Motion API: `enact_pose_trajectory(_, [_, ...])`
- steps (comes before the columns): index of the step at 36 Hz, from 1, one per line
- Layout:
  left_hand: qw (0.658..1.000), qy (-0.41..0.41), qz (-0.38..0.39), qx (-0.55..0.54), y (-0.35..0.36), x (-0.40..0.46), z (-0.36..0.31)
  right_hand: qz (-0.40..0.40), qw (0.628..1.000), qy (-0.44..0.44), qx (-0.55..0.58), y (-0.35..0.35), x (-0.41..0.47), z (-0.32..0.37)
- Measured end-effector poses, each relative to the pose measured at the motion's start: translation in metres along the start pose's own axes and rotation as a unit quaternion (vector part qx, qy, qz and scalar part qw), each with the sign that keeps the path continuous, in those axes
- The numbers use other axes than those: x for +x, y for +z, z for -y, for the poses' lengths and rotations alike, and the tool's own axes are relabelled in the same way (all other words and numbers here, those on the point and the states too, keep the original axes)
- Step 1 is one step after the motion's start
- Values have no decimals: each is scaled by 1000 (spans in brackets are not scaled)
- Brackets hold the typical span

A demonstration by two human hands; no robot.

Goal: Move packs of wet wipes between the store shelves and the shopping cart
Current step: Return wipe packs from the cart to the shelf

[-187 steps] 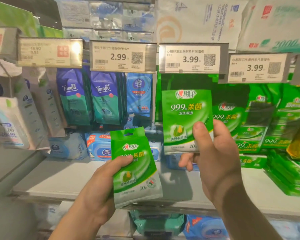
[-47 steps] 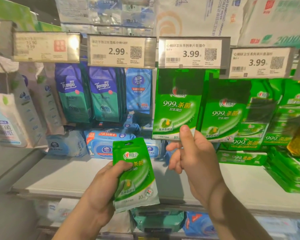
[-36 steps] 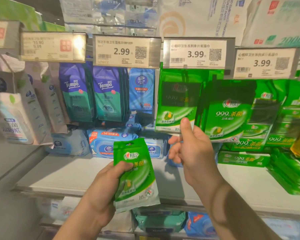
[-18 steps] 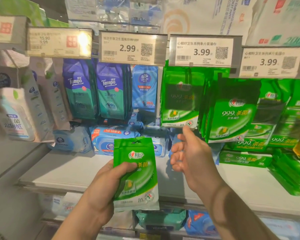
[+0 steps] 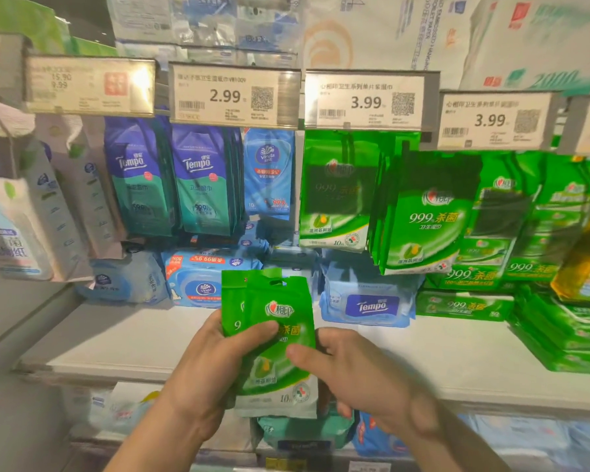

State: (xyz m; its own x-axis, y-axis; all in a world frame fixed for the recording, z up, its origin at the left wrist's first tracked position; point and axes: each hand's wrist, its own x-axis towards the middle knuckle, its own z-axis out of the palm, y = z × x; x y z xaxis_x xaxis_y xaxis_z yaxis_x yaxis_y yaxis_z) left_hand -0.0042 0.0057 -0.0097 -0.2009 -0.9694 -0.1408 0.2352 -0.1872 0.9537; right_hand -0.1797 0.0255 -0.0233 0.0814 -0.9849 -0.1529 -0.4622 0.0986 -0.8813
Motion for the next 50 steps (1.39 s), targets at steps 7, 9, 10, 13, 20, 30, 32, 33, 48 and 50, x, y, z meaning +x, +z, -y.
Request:
enact_pose_trajectory(7, [998, -15, -54, -14, 1, 1, -5, -40, 994, 44, 90, -6, -2, -11])
enact_pose_trajectory(9, [997, -20, -67, -15, 0, 2, -6, -65, 993, 37, 90, -9, -7, -7])
enact_pose_trajectory(10, [997, -20, -71, -13, 0, 3, -7, -85, 992, 30, 87, -10, -10, -4])
enact_pose_trajectory(13, [997, -13, -72, -3, -1, 2, -7, -130, 988, 10, 82, -15, -16, 1])
enact_pose_trajectory(20, [998, -8, -65, 2, -1, 4, -4, -216, 971, -103, 22, -32, -27, 4])
enact_pose_trajectory(30, [998, -18, -61, 4, 3, 5, -4, -297, 929, -175, 134, -44, -39, 40])
enact_pose_trajectory(32, [998, -20, -59, 5, 4, 5, -4, -314, 919, -171, 165, -46, -35, 48])
enact_pose_trajectory(33, [998, -21, -57, 5, 4, 4, -3, -318, 914, -173, 181, -47, -33, 51])
enact_pose_trajectory(48, [997, -29, -64, 5, 2, 1, -5, -336, 878, -243, 241, -43, -16, 64])
enact_pose_trajectory(50, [997, -28, -67, 5, 1, 0, -6, -332, 877, -235, 255, -41, -11, 61])
